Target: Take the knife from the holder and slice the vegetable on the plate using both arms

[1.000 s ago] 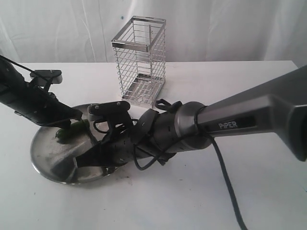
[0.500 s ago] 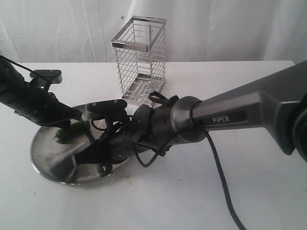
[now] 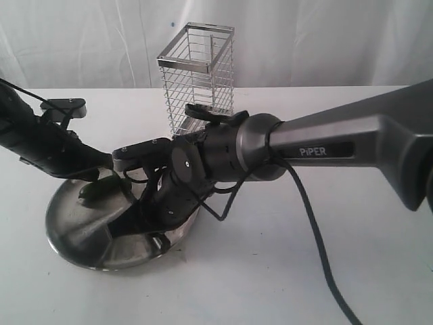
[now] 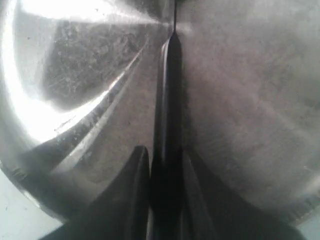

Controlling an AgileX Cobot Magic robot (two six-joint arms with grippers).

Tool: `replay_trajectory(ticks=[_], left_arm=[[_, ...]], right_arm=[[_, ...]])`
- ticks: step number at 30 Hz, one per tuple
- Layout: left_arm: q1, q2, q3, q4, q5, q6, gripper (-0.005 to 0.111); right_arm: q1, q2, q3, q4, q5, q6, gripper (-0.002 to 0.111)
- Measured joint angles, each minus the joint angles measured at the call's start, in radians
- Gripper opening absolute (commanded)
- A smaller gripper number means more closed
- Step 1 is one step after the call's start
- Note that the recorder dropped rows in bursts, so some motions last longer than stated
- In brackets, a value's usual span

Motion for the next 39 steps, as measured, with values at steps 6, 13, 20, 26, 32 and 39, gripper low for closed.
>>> replay_trajectory(ticks=[6, 13, 20, 26, 32, 39], left_arm=[[0.0, 0.0, 0.0, -0.002, 0.008, 0.0, 0.0], [0.0, 0.0, 0.0, -0.002, 0.01, 0.0, 0.0], [0.0, 0.0, 0.0, -0.002, 0.013, 0.0, 0.0], [0.0, -0.014, 0.0, -0.002, 0.012, -0.005, 0.0], [0.0, -0.071, 0.0, -0.002, -0.004, -0.009, 0.0], [0.0, -0.104, 0.0, -0.002, -0.006, -0.023, 0.0]], right_arm=[[0.006, 0.0, -0.028, -0.005, 0.122, -0.008, 0.0], [0.006, -0.002, -0.03, -0.026, 0.147, -0.004, 0.0], [0.009, -0.019, -0.03, -0.169, 0.145, 0.111, 0.0], [0.009, -0.078, -0.03, -0.242, 0.15, 0.19, 0.0], [0.02, -0.108, -0.03, -0.242, 0.147, 0.201, 0.0], [0.083, -0.111, -0.03, -0.242, 0.169, 0.217, 0.0]])
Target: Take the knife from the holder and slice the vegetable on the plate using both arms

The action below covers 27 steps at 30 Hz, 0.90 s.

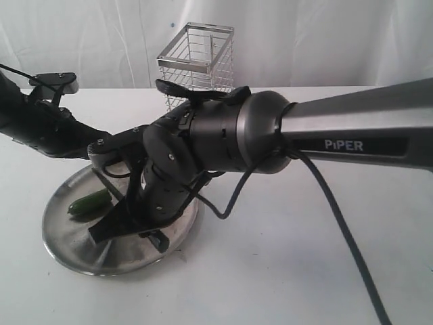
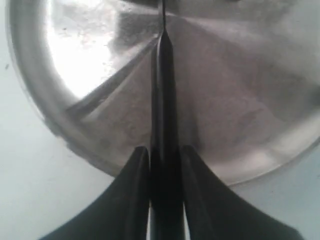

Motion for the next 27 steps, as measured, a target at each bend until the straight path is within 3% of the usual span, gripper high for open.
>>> replay_trajectory(ticks=[12, 27], left_arm=[[0.0, -0.002, 0.0, 0.0, 0.0, -0.017, 0.0], [0.0, -0.002, 0.0, 0.0, 0.025, -0.028, 0.0]], right_arm=[[0.034, -0.002, 0.0, -0.148, -0.016, 0.201, 0.0], [0.056, 0.039, 0.0, -0.129, -0.021, 0.217, 0.0]])
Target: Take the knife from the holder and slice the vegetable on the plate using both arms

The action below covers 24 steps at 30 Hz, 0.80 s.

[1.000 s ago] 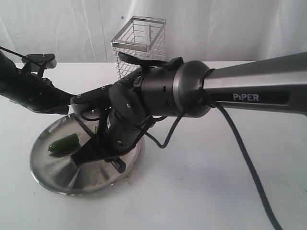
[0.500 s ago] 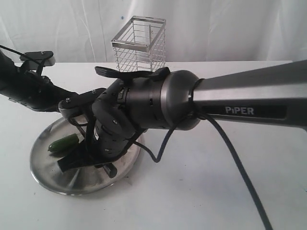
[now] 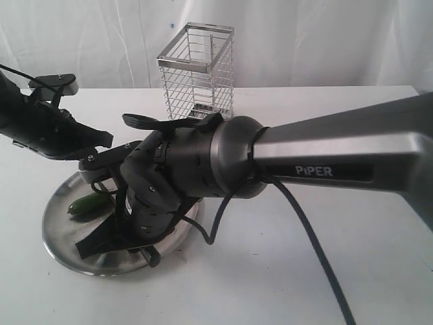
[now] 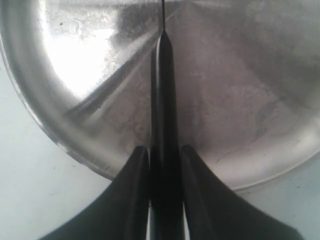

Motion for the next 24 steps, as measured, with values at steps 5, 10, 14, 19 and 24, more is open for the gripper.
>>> replay_trajectory(ticks=[5, 10, 14, 19, 24], left_arm=[[0.0, 0.0, 0.0, -0.021, 0.004, -0.002, 0.0], [0.0, 0.0, 0.0, -0.024, 0.009, -0.002, 0.0], [0.0, 0.0, 0.0, -0.024, 0.011, -0.002, 0.0], [0.0, 0.0, 0.0, -0.026, 0.022, -0.002, 0.0], [0.0, 0.0, 0.0, -0.031, 0.046, -0.002, 0.0]], right_arm=[[0.0, 0.0, 0.0, 0.0, -0.008, 0.007, 0.0], [0.0, 0.009, 0.0, 0.0, -0.01, 0.011, 0.0], [0.0, 0.025, 0.0, 0.0, -0.012, 0.011, 0.0], [0.0, 0.028, 0.0, 0.0, -0.014, 0.011, 0.0], [0.0, 0.028, 0.0, 0.0, -0.014, 0.011, 0.0]])
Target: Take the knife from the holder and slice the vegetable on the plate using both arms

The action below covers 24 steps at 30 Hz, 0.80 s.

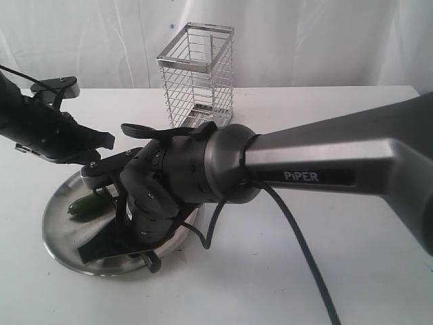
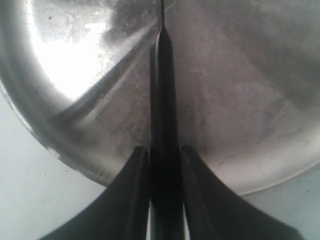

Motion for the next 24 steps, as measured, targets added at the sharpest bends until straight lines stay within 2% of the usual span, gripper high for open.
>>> replay_trajectory(ticks=[24], left_arm=[[0.0, 0.046, 0.0, 0.029, 0.035, 0.0, 0.0]], right_arm=[[0.0, 0.0, 0.0, 0.0, 0.0, 0.0, 0.0]])
